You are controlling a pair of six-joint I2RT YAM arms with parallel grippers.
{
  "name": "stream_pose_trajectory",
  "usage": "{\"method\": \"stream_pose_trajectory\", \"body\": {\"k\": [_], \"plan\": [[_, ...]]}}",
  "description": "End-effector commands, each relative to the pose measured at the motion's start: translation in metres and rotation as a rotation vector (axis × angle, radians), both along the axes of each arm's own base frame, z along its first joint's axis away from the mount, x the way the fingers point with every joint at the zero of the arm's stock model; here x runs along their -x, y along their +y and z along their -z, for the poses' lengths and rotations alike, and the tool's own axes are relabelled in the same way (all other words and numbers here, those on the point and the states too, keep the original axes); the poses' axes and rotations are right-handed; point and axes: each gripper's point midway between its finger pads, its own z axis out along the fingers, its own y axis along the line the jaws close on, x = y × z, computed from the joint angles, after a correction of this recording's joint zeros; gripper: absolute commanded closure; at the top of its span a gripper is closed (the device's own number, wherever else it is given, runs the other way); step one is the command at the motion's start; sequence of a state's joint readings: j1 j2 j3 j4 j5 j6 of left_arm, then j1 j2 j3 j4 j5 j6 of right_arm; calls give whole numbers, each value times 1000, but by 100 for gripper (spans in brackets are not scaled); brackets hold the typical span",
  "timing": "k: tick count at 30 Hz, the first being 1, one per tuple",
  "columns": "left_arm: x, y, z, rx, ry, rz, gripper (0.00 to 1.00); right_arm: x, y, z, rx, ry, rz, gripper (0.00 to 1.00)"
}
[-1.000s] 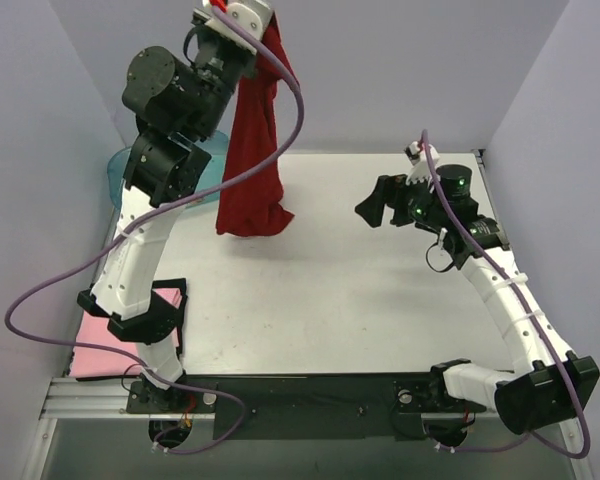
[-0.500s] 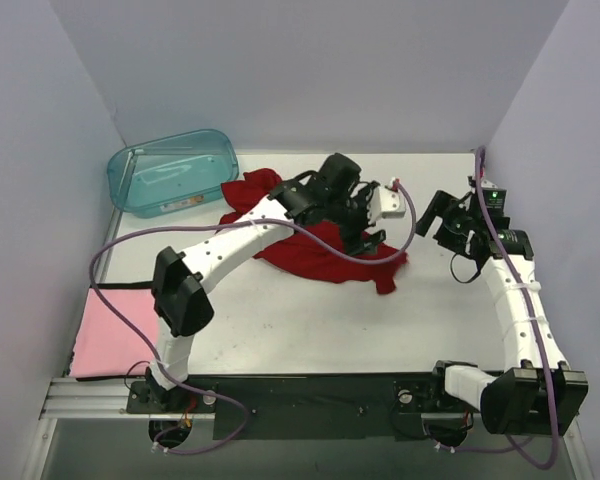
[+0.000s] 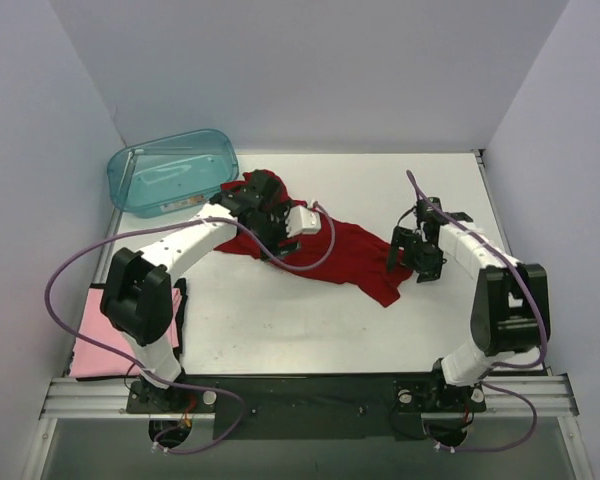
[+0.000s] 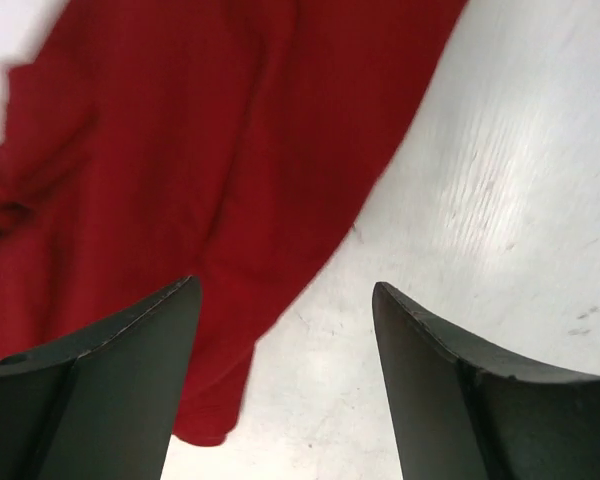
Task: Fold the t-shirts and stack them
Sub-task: Flatten out the tshirt
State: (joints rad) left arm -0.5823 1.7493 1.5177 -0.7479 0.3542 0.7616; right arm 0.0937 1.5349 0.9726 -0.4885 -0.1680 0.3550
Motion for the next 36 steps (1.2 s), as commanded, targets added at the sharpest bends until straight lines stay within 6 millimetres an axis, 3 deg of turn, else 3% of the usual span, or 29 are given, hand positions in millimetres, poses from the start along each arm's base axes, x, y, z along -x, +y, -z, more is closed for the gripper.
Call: {"method": "stream_pose_trajectory", "body": {"k": [1,4,8,10,11,12,13,14,15,16,17,18,19,20,21,22,23,24,25,26,29,33,36], "plan": [[-23,29,53,-177,-149,96,19,-27,2,5,7,18,-4,25],[-47,33,67,-158,-157,63,18,-27,2,16,18,67,-10,29],[-67,36,99,-262,-204,35,18,-16,9,32,-12,136,-23,37],[-59,34,118,-289,-161,48,21,-14,9,33,-14,141,-19,49],[-57,33,124,-287,-151,44,25,-14,8,32,-15,140,-21,62],[-57,34,126,-286,-149,38,28,-16,9,30,-19,132,-23,69],[-60,32,125,-279,-154,28,43,-17,8,29,-23,128,-21,85],[-62,32,122,-273,-154,20,57,-21,11,22,-49,107,-24,94],[-63,29,111,-262,-140,6,95,-25,11,16,-61,88,-17,100],[-66,29,101,-248,-134,-15,100,-32,14,1,-87,45,-20,100],[-68,26,76,-212,-109,-52,100,-39,12,-10,-95,9,-17,100],[-68,24,59,-183,-95,-65,100,-49,13,-36,-109,-68,-24,100],[-66,21,26,-117,-75,-80,100,-54,11,-50,-113,-109,-25,100],[-64,22,9,-94,-63,-87,100,-64,11,-85,-120,-206,-30,100],[-53,22,-22,-49,-46,-71,100,-68,10,-102,-126,-252,-39,100],[-42,26,-38,-44,-28,-63,100,-73,9,-141,-124,-351,-55,100],[-36,25,-70,2,-64,-50,100,-73,9,-160,-130,-396,-65,100],[-20,31,-94,13,-64,-38,100,-72,10,-201,-129,-495,-88,100],[-7,30,-108,43,-54,-8,100,-70,11,-222,-132,-549,-105,100],[13,36,-127,59,-44,6,100,-63,12,-259,-129,-647,-125,100],[60,40,-153,127,57,45,100,-28,15,-339,-128,-888,-176,100],[127,50,-188,215,141,128,100,25,29,-407,-174,-1143,-284,100],[164,58,-211,280,118,183,100,56,49,-436,-269,-1263,-386,100]]}}
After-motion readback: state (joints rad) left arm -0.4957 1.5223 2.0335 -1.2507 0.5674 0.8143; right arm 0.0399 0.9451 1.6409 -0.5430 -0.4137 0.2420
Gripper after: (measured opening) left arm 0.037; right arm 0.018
